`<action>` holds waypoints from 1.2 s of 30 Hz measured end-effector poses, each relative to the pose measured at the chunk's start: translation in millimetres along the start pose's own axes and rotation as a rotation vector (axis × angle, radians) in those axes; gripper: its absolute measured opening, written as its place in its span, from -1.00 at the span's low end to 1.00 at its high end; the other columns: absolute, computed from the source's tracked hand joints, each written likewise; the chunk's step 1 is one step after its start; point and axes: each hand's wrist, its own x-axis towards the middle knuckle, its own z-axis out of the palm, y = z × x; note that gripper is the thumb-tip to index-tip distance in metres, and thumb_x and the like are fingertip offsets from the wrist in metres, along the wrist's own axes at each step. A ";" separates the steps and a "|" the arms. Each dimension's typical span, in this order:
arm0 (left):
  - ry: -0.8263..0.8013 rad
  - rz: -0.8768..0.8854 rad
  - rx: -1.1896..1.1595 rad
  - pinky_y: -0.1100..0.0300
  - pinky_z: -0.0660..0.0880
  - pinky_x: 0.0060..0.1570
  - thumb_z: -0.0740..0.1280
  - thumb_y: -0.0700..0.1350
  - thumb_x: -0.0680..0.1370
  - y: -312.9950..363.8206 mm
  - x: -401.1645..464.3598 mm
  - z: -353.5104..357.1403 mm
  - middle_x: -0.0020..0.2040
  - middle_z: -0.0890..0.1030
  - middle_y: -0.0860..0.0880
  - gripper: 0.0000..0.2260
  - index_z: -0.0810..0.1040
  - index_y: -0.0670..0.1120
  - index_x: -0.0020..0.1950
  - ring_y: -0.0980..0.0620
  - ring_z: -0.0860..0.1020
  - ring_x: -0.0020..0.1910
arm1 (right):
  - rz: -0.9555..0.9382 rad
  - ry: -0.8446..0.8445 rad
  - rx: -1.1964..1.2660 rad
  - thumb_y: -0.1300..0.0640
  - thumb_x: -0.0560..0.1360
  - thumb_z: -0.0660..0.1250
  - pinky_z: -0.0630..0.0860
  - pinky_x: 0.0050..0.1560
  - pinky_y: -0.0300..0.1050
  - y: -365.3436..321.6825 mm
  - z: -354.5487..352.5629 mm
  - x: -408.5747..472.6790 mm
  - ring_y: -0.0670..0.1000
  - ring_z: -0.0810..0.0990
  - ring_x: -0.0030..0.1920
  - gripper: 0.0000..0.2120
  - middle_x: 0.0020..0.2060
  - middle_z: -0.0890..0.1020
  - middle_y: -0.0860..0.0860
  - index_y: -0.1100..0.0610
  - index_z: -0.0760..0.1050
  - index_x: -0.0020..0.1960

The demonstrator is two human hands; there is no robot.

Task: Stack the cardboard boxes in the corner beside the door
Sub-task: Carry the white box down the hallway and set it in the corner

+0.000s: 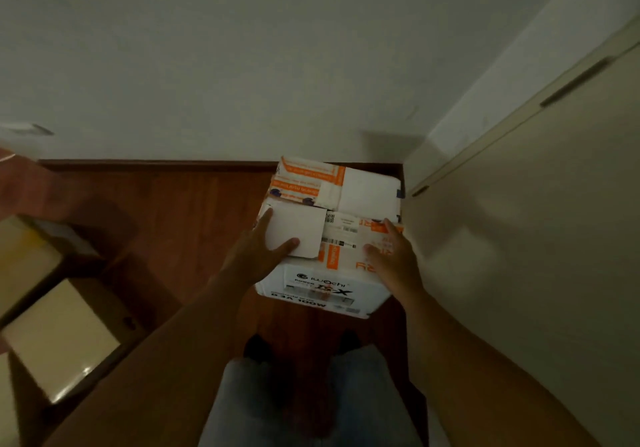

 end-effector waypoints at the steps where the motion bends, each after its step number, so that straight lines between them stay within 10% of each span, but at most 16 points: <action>1: 0.012 0.010 -0.004 -0.15 0.42 0.31 0.32 0.32 0.48 -13.0 24.3 16.1 0.55 0.28 -0.16 -0.14 -0.01 0.04 0.62 -0.21 0.38 0.42 | -0.003 0.003 -0.015 -0.02 0.55 0.36 0.57 0.07 -0.08 15.8 14.7 23.0 0.06 0.49 0.31 -0.31 0.49 0.31 0.05 -0.14 0.11 0.58; 14: 0.146 0.279 0.012 -0.11 0.46 0.29 0.33 0.40 0.40 -171.7 330.0 239.7 0.51 0.22 -0.18 -0.07 -0.04 0.10 0.61 -0.21 0.37 0.40 | -0.144 0.145 -0.128 -0.26 0.47 0.30 0.44 0.33 0.27 246.6 175.9 322.5 0.21 0.36 0.43 -0.20 0.54 0.14 0.09 -0.22 -0.02 0.58; 20: 0.213 0.330 0.016 -0.11 0.36 0.40 0.31 0.36 0.46 -177.3 325.6 262.2 0.54 0.06 -0.16 -0.09 -0.09 0.04 0.62 -0.20 0.22 0.48 | -0.132 0.320 -0.413 -0.26 0.56 0.17 0.12 0.49 0.34 253.6 192.0 317.3 0.28 0.06 0.55 -0.28 0.60 -0.07 0.12 -0.17 -0.10 0.60; 26: 0.343 0.499 0.356 0.04 -0.19 0.52 -0.01 0.39 0.55 -174.3 340.2 279.2 0.62 -0.22 -0.15 -0.13 -0.23 -0.16 0.60 -0.10 -0.25 0.59 | -0.465 0.442 -0.631 -0.19 0.60 0.12 -0.17 0.56 0.18 249.2 201.8 312.5 0.18 -0.21 0.60 -0.34 0.62 -0.09 0.16 0.06 0.04 0.60; 36: 0.491 0.640 0.564 0.00 -0.17 0.55 -0.27 0.35 0.56 -170.2 346.9 306.7 0.61 -0.13 -0.17 -0.22 -0.08 -0.16 0.61 -0.10 -0.24 0.58 | -0.441 0.409 -0.605 -0.28 0.61 0.04 -0.21 0.58 0.04 273.1 188.3 320.3 0.04 -0.21 0.61 -0.23 0.63 -0.10 0.04 0.11 -0.13 0.63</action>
